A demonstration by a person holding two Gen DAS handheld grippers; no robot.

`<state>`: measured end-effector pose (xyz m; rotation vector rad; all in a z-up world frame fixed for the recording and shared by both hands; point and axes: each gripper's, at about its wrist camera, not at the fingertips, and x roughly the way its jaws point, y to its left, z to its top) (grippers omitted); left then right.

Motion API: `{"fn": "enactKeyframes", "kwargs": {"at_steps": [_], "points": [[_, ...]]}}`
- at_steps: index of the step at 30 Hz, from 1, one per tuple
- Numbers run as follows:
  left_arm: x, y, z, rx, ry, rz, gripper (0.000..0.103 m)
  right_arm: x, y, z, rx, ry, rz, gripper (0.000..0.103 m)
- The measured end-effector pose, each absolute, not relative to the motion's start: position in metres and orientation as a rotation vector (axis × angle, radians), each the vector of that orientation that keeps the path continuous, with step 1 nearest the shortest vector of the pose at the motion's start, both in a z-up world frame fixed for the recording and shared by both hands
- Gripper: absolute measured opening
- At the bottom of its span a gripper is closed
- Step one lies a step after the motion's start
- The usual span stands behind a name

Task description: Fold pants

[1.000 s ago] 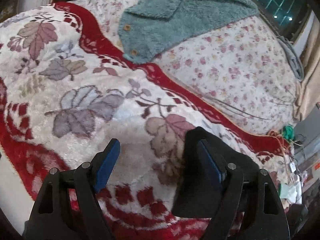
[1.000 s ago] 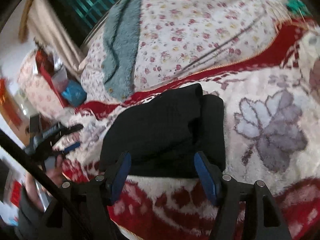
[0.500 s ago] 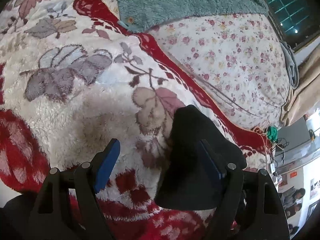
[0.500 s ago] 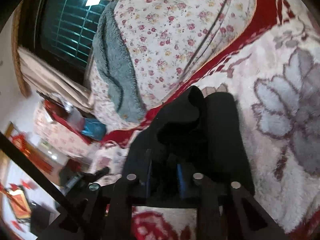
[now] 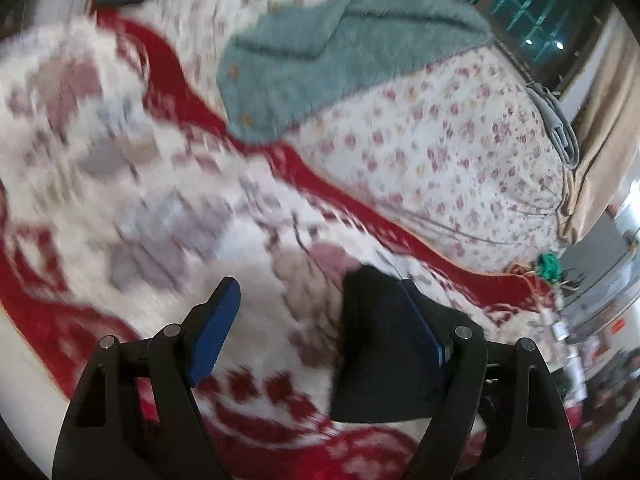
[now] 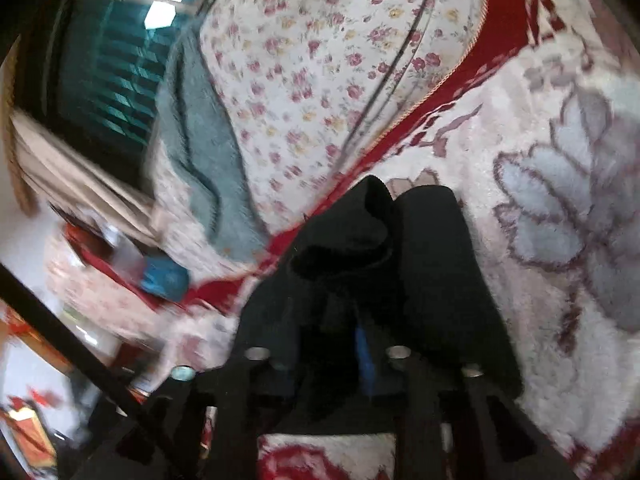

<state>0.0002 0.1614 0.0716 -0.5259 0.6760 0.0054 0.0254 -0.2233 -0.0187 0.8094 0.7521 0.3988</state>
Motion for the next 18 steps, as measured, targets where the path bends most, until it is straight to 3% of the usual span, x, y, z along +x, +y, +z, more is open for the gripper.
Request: {"fn": "enactKeyframes", "kwargs": {"at_steps": [6, 13, 18], "points": [[0.003, 0.176, 0.05, -0.619, 0.73, -0.007, 0.08, 0.014, -0.23, 0.07, 0.637, 0.71, 0.458, 0.01], [0.01, 0.169, 0.036, -0.682, 0.796, -0.062, 0.08, 0.052, -0.222, 0.297, -0.156, 0.708, 0.437, 0.009], [0.013, 0.167, 0.033, -0.703, 0.824, -0.082, 0.08, 0.041, -0.221, 0.469, -0.561, 0.492, 0.166, 0.009]]}}
